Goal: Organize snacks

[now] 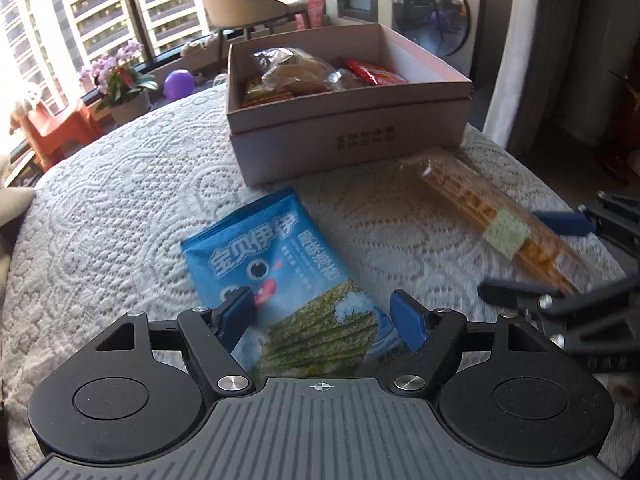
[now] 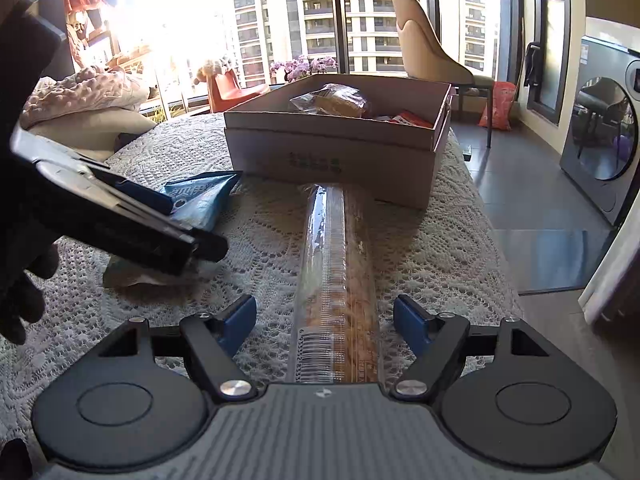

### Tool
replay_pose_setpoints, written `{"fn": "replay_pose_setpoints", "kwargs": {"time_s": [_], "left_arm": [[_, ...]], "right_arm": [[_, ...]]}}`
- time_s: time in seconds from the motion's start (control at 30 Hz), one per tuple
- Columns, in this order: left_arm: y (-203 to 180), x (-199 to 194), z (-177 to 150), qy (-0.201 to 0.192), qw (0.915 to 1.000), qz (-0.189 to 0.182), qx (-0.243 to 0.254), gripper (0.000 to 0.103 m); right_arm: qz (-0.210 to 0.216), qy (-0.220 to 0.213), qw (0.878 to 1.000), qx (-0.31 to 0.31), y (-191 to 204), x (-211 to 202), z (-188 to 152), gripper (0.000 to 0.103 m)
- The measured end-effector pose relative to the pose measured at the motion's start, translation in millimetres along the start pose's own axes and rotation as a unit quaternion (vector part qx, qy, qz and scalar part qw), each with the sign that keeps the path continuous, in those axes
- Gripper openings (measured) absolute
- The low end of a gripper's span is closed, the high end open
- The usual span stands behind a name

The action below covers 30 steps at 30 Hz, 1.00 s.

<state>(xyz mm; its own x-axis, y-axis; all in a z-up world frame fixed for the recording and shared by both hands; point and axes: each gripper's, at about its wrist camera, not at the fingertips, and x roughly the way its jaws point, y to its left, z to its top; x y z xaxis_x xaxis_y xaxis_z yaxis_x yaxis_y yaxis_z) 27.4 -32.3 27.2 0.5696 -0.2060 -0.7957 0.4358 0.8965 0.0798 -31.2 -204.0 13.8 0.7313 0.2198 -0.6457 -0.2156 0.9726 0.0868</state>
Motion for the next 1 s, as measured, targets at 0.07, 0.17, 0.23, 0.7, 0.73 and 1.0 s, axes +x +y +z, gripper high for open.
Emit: {"fn": "replay_pose_setpoints", "kwargs": {"time_s": [0.07,0.17,0.23,0.7,0.73,1.0], "left_arm": [[12,-13,-16,-0.011,0.9998,-0.012,-0.015,0.081],[26,-33,-30,-0.044,0.9975,-0.014,-0.052,0.075],[29,-42,-29,-0.067,0.9958,0.001,-0.062,0.075],[20,4,10,-0.016,0.9961,-0.050,-0.071,0.096],[23,0,9,-0.028,0.9955,-0.047,-0.077,0.092],[36,6,9,0.001,0.9972,-0.002,-0.075,0.090]], "right_arm": [[0.000,0.000,1.000,0.000,0,0,0,0.076],[0.000,0.001,1.000,-0.002,1,1,0,0.077],[0.000,0.001,1.000,-0.003,1,1,0,0.077],[0.004,0.002,1.000,-0.003,1,2,0,0.080],[0.004,0.002,1.000,-0.002,1,2,0,0.080],[0.007,0.005,1.000,-0.006,2,3,1,0.083]]}}
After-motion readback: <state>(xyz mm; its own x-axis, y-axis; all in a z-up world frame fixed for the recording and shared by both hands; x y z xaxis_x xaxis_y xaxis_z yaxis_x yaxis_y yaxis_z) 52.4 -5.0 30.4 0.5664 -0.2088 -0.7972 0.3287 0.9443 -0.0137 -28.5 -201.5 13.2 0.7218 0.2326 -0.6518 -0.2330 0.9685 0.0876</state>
